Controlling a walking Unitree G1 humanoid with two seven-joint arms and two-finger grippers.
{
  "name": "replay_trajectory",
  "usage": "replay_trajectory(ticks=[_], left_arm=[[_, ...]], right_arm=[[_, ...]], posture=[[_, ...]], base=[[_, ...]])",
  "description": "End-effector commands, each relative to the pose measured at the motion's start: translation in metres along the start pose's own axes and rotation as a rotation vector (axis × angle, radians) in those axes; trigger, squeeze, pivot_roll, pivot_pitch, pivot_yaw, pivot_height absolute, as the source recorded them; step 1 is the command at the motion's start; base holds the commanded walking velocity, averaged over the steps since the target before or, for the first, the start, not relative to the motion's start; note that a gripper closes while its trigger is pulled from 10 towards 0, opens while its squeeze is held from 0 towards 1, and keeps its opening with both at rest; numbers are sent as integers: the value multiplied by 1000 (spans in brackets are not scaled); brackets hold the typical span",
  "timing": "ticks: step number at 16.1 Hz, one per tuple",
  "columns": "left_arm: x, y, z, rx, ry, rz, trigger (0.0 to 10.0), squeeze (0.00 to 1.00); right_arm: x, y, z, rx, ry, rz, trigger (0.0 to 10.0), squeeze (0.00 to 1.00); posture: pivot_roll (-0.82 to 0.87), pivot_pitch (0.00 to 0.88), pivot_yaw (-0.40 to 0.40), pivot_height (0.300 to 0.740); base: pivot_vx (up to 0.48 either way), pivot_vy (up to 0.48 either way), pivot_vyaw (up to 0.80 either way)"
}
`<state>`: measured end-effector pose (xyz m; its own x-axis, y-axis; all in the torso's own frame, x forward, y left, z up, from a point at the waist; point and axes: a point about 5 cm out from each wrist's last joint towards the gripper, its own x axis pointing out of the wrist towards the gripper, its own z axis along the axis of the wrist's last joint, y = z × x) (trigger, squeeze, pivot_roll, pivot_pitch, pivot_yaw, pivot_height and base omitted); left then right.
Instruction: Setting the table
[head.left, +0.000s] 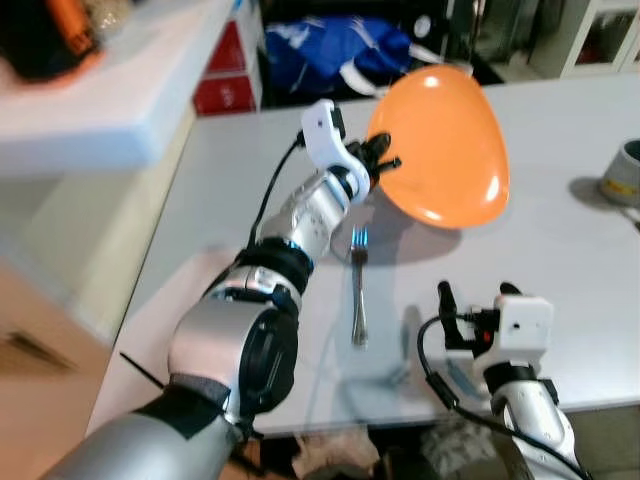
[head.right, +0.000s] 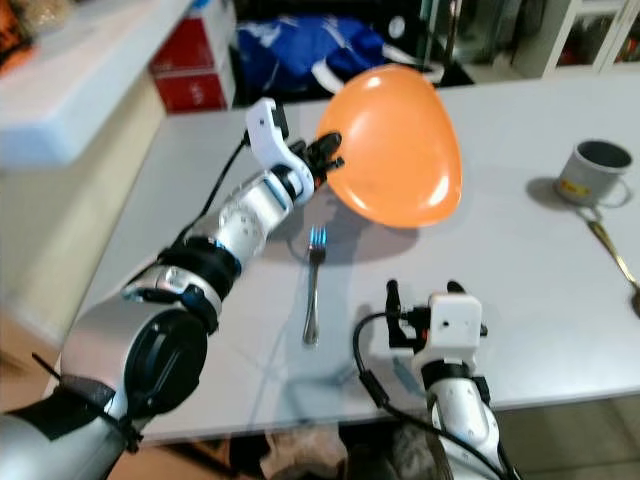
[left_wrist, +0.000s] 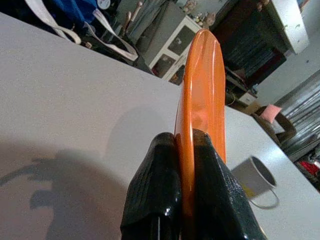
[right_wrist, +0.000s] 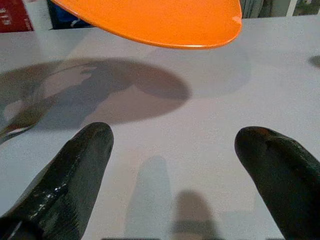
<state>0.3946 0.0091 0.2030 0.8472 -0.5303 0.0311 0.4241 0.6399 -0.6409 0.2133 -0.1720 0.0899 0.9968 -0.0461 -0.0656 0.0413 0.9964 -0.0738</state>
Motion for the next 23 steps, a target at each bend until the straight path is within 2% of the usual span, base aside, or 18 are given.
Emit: replay_trajectory(ticks=[1, 2, 3, 4, 5, 6, 7, 12, 15, 18, 23], left_arm=[[11, -42, -15, -21, 19, -114, 0, 0], [11, -42, -15, -21, 19, -114, 0, 0], [12, -62, -39, -77, 110, -183, 0, 0], [9, -89, -66, -71, 203, -284, 0, 0], [8, -96, -70, -14, 206, -324, 0, 0], [8, -97, -70, -2, 203, -337, 0, 0], [6, -97, -68, 62, 176, -366, 0, 0], [0, -98, -63, 129, 148, -428, 0, 0], [-2, -93, -64, 160, 145, -417, 0, 0], [-3, -90, -62, 159, 142, -400, 0, 0], [-5, -94, -64, 155, 148, -426, 0, 0]], right_arm=[[1, -2, 3, -4, -9, -8, 10000, 0], [1, -2, 3, -4, -9, -8, 10000, 0], [0, -1, 2, -8, -3, -3, 10000, 0], [-1, 0, 1, -12, 2, 3, 10000, 0], [-1, 0, 1, -12, 3, 3, 10000, 0], [-1, 0, 1, -11, 3, 2, 10000, 0], [-1, 1, 1, -10, 4, 2, 10000, 0], [1, 4, 0, -4, 7, 5, 10000, 0], [2, 5, 0, -4, 5, 2, 10000, 0], [1, 4, 0, -3, 6, -2, 10000, 0], [1, 5, -1, -3, 6, 2, 10000, 0]], posture=[[-281, 3, 82, 727], [-281, 3, 82, 727], [-295, 25, 86, 727], [-295, 25, 89, 727], [-295, 25, 89, 727], [-295, 25, 89, 727], [-288, 26, 92, 727], [-278, 19, 99, 727], [-280, 20, 101, 727], [-278, 21, 99, 727], [-279, 21, 97, 727]], base=[[480, 0, 0], [480, 0, 0], [0, 0, 0], [0, 0, 0], [0, 0, 0], [0, 0, 0], [0, 0, 0], [0, 0, 0], [0, 0, 0], [0, 0, 0], [0, -406, 0]])
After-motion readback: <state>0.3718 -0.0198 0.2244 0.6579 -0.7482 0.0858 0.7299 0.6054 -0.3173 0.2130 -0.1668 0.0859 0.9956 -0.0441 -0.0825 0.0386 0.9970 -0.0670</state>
